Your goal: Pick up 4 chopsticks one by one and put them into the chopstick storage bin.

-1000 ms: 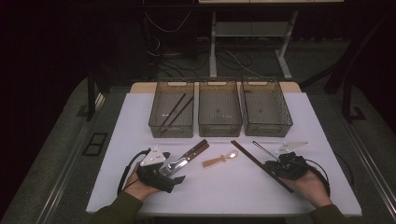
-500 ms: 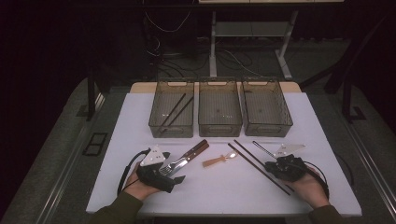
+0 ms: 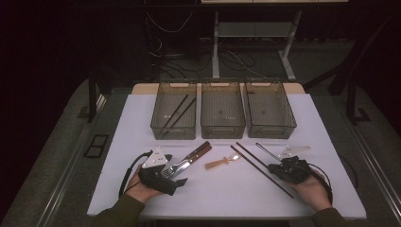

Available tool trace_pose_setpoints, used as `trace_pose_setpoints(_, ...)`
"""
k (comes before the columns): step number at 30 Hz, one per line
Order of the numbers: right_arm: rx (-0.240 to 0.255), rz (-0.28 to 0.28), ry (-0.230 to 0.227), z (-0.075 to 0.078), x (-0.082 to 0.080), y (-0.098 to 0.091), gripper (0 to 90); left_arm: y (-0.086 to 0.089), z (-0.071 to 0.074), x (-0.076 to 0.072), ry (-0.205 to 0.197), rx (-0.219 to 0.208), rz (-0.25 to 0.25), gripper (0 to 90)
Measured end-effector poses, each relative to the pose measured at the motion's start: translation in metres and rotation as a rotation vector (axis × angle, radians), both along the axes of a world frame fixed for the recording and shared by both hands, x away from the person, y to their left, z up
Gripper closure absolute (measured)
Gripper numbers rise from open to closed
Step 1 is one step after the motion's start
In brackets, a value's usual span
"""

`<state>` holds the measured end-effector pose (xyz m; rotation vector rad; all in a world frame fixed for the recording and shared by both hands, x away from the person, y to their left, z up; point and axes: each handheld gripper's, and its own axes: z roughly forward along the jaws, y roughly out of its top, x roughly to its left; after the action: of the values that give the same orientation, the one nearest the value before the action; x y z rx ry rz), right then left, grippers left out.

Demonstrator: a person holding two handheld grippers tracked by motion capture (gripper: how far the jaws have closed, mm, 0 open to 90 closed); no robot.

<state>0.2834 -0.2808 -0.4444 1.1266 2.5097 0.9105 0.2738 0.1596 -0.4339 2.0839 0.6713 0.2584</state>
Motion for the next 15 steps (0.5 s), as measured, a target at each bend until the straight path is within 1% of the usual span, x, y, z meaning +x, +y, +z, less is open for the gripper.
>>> trace_pose_setpoints(1,-0.002,0.002,-0.004,0.0001,0.0003,-0.0004,86.1,0.0000,-0.0002,0.0001,0.000,0.001,-0.001,0.0)
trace_pose_setpoints(3,0.005,-0.001,0.005,0.0006,0.0002,-0.0007,86.1,-0.0001,-0.0003,0.0002,0.001,0.000,-0.004,0.0)
trace_pose_setpoints(5,0.018,-0.002,0.012,0.0019,0.0000,-0.0020,86.1,-0.0001,-0.0003,0.0003,0.002,0.000,-0.005,0.0)
trace_pose_setpoints(6,0.026,0.001,0.005,0.0025,0.0005,-0.0030,86.1,0.0002,-0.0002,0.0005,0.002,0.004,-0.008,0.0)
trace_pose_setpoints(7,0.035,-0.003,0.012,0.0037,0.0001,-0.0038,86.1,-0.0002,-0.0005,0.0003,0.002,0.001,-0.007,0.0)
trace_pose_setpoints(8,0.040,0.001,0.004,0.0045,0.0005,-0.0048,86.1,-0.0002,-0.0004,0.0003,0.002,0.002,-0.008,0.0)
trace_pose_setpoints(10,0.050,-0.002,0.007,0.0061,-0.0001,-0.0057,86.1,-0.0004,-0.0005,0.0002,0.003,0.002,-0.009,0.0)
trace_pose_setpoints(15,0.069,0.013,0.001,0.0098,-0.0005,-0.0076,86.1,-0.0006,-0.0010,0.0006,0.005,0.002,-0.009,0.0)
